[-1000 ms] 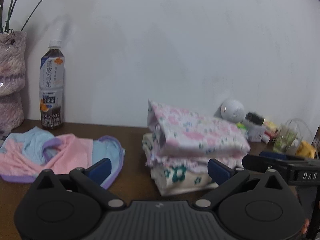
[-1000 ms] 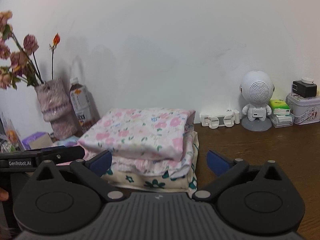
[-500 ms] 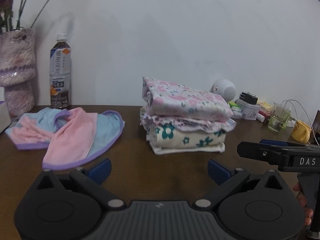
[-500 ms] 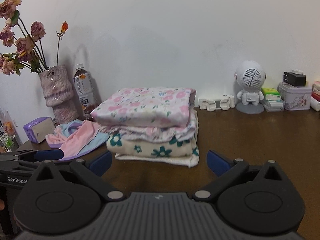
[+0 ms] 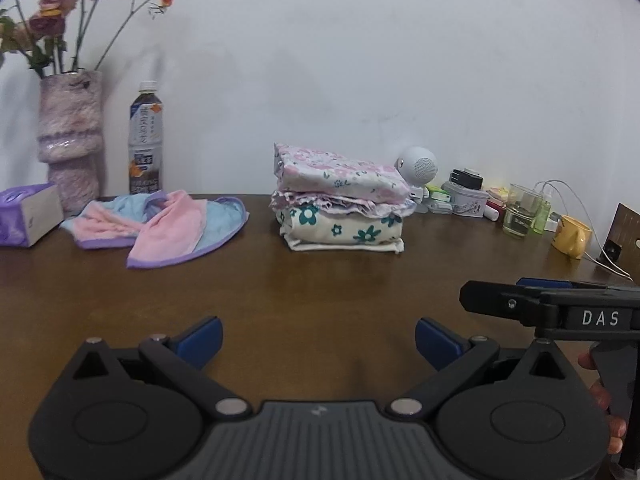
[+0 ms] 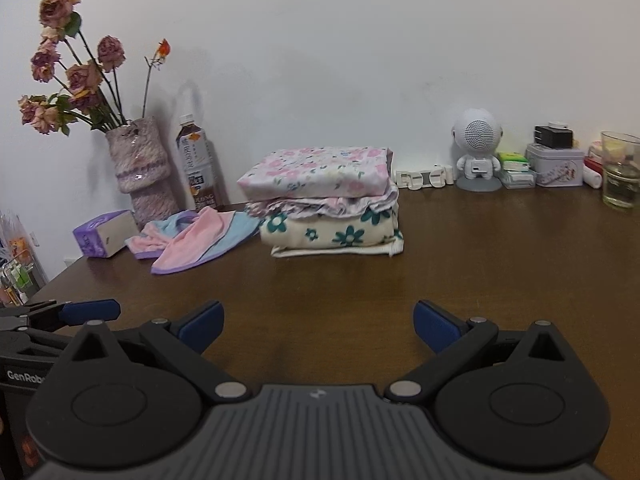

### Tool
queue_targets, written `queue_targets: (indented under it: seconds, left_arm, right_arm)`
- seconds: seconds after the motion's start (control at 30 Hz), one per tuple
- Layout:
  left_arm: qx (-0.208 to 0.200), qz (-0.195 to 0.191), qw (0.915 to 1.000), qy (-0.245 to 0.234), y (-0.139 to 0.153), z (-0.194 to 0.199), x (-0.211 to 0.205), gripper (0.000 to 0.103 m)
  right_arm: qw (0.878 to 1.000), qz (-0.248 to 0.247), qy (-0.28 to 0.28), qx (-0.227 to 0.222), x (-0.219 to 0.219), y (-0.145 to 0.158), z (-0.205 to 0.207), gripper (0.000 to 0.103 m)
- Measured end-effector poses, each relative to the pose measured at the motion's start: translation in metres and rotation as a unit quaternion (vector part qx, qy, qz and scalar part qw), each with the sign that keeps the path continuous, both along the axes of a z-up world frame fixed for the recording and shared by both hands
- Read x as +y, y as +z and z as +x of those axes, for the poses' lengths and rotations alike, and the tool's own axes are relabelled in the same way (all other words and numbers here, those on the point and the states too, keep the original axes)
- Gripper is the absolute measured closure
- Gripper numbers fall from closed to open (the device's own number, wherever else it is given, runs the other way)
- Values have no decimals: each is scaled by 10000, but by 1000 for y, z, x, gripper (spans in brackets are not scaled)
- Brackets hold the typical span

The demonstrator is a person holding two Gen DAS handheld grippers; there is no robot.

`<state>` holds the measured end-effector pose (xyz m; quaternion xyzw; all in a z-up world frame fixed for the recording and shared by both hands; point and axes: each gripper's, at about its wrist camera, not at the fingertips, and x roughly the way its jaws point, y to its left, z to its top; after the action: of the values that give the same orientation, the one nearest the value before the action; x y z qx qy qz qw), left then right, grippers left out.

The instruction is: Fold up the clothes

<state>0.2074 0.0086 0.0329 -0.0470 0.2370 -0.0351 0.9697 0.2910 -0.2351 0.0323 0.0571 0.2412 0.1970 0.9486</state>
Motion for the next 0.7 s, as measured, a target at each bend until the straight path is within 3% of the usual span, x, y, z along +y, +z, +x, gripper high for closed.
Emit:
queue_targets:
  seconds: [0.27,0.47,0.7]
  left_arm:
    - [19,-32,10000,59,-4,-79,-3,0]
    - [-205,203,9996,33,-7,-139,-9,0]
    - [-274,227,9982,486,-12,-186,-1,0]
  right_arm:
    - [9999,97,-93,32,-3,2,-70,0]
    - [10000,-1,-67,16,-2,5,-129,0]
    - [9996,-272,-52,31,8,-4,-184,0]
